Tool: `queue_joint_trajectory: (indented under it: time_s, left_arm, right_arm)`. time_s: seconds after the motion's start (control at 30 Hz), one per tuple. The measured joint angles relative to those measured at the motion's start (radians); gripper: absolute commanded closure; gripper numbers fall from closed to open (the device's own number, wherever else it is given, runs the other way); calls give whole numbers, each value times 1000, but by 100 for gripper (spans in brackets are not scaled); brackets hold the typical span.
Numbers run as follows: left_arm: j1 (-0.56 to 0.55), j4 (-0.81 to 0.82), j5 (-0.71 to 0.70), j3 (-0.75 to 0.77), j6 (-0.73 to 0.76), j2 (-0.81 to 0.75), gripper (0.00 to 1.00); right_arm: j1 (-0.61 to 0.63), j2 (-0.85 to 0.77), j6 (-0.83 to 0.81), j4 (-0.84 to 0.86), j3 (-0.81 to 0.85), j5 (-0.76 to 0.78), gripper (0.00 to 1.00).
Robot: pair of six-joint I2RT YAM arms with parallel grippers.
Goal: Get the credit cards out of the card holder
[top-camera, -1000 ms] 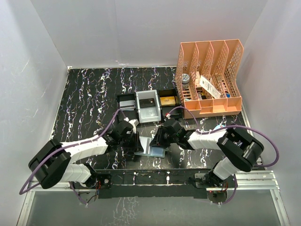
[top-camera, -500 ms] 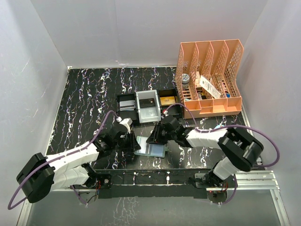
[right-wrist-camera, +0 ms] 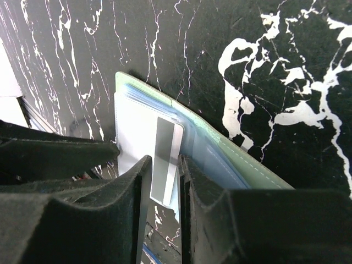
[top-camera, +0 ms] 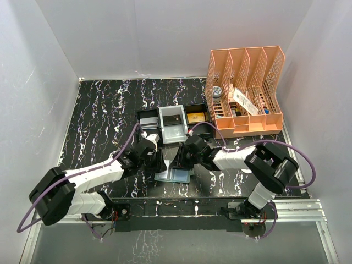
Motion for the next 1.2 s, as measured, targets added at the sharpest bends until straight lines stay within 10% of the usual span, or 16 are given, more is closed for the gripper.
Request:
queue_joint_trajectory:
  time_s: [1.2]
  left_arm:
    - [0,-23,2,19,-35,80,86]
  right_arm:
    - [-4,1,74,179,-115,-50,100]
